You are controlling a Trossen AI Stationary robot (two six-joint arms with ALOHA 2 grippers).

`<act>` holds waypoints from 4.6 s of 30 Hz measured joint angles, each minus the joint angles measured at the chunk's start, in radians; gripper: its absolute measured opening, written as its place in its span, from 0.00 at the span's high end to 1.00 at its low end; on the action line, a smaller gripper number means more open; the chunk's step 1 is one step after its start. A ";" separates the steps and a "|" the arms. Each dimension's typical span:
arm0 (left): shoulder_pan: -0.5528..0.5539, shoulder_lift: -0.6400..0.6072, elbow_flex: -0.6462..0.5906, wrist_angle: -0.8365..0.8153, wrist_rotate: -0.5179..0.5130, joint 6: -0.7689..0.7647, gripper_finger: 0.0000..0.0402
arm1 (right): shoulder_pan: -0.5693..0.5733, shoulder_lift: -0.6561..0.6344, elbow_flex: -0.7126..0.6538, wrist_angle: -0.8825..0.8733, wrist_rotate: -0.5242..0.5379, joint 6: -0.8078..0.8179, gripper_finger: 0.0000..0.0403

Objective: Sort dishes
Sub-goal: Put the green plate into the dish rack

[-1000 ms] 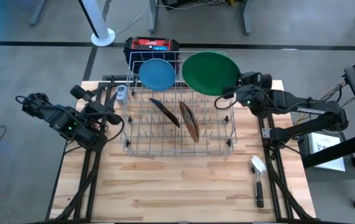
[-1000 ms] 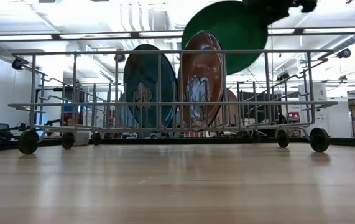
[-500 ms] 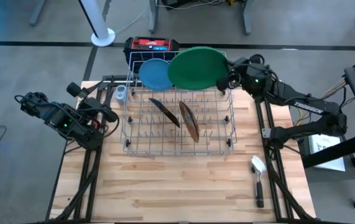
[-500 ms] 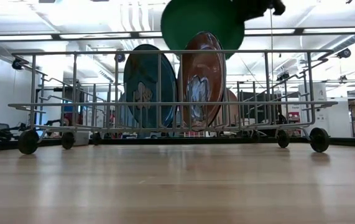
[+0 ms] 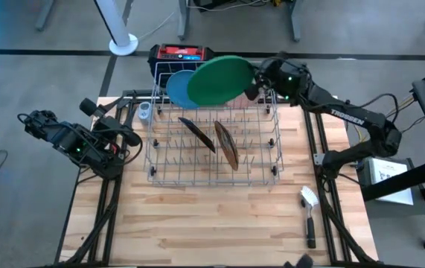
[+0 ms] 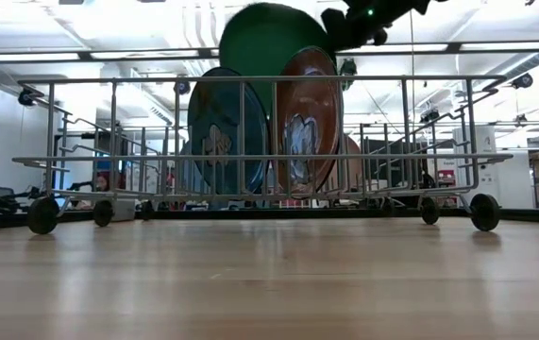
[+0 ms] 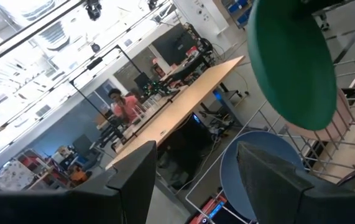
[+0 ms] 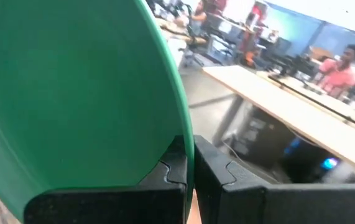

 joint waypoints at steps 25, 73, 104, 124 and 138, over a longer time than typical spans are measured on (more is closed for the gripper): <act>0.000 0.036 0.000 0.009 0.020 -0.071 0.47 | -0.038 0.117 -0.004 0.041 -0.113 0.010 1.00; 0.000 0.044 0.000 0.011 0.027 -0.067 0.47 | -0.043 0.298 -0.004 -0.031 -0.111 0.195 1.00; 0.000 0.044 0.000 0.012 0.027 -0.070 0.47 | -0.043 0.299 -0.004 -0.076 -0.111 0.213 0.94; 0.000 0.044 0.000 0.015 0.027 -0.072 0.47 | -0.043 0.299 -0.004 -0.090 -0.109 0.224 0.79; 0.000 0.044 0.000 0.015 0.028 -0.072 0.47 | -0.043 0.296 -0.004 -0.119 -0.111 0.244 0.64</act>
